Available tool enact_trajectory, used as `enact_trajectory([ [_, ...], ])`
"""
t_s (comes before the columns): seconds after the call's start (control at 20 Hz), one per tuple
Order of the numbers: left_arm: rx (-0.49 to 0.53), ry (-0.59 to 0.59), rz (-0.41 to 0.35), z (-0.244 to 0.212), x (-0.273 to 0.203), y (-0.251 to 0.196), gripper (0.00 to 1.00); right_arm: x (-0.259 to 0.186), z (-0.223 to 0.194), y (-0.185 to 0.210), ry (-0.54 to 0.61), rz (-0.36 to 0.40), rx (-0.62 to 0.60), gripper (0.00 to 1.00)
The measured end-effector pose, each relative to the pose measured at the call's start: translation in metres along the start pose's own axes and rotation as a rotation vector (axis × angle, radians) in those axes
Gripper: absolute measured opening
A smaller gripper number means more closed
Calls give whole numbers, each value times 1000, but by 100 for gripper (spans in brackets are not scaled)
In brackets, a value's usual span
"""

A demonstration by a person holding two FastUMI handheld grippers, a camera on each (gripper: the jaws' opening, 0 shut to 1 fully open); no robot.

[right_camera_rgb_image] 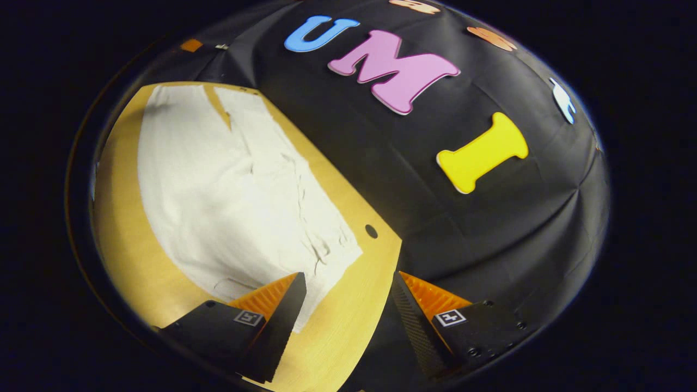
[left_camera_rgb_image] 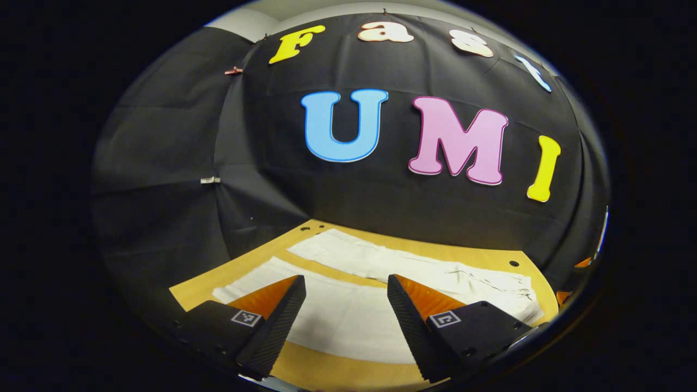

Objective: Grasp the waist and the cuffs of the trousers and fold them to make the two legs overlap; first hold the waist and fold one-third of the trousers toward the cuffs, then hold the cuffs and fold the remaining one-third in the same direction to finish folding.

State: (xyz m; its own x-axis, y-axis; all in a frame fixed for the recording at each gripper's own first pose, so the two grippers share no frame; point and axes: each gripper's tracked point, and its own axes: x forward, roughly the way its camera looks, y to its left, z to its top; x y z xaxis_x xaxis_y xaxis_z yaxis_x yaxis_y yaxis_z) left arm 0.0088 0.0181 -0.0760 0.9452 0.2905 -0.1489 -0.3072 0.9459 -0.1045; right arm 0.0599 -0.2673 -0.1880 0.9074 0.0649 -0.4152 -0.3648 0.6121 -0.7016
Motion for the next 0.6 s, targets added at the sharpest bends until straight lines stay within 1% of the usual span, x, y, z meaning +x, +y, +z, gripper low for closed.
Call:
enact_trajectory([
  [0.15,13,27,54,-16,-6,24,96,9,-18,17,27,72,-108,98],
  [0.3,21,44,97,-20,-4,41,96,13,-40,34,64,129,-215,98],
  [0.45,-3,56,128,-24,-5,49,96,19,-55,48,85,190,-295,98],
  [0.6,-35,101,149,-35,-5,56,96,23,-66,58,96,233,-347,98],
])
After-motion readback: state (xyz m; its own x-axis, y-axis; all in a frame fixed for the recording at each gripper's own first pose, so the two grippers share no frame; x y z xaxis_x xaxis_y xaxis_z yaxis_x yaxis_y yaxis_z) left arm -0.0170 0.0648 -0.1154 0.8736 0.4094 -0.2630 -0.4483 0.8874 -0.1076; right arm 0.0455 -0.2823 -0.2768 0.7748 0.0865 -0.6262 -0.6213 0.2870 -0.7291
